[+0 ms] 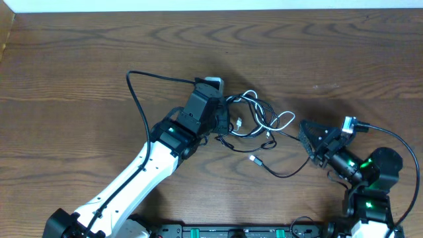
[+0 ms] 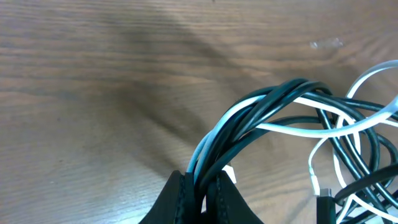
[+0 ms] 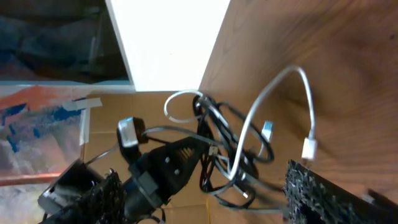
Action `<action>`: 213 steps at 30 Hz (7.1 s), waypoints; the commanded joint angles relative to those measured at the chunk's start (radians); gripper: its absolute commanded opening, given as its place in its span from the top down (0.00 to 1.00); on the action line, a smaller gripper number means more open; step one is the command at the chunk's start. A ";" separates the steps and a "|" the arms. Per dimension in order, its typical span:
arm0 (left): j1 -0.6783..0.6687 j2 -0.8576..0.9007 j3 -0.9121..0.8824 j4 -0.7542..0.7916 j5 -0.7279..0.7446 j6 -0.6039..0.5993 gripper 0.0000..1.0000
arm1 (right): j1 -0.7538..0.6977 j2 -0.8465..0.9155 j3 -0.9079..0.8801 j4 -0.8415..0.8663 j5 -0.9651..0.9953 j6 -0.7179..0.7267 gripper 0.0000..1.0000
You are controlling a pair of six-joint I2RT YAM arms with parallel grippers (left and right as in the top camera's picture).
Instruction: Untangle cables
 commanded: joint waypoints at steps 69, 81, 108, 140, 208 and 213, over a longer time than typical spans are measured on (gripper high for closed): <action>-0.055 -0.008 -0.001 0.315 -0.191 0.487 0.92 | 0.201 0.185 0.105 0.108 0.093 0.156 0.27; -0.169 -0.008 -0.001 0.278 -0.294 0.487 0.92 | 0.336 0.211 0.105 0.232 0.358 0.273 0.42; -0.276 -0.006 -0.001 0.249 -0.319 0.487 0.92 | 0.344 0.415 0.105 0.488 0.427 0.404 0.69; -0.304 -0.006 -0.001 0.098 -0.319 0.486 0.92 | 0.251 0.444 0.142 0.965 0.403 0.031 0.99; -0.301 0.093 -0.001 0.325 -0.519 0.564 0.93 | 0.169 0.444 0.141 1.169 0.025 0.698 0.99; -0.301 0.093 -0.001 0.278 -0.588 0.480 0.93 | 0.109 0.444 0.141 1.160 0.026 0.647 0.99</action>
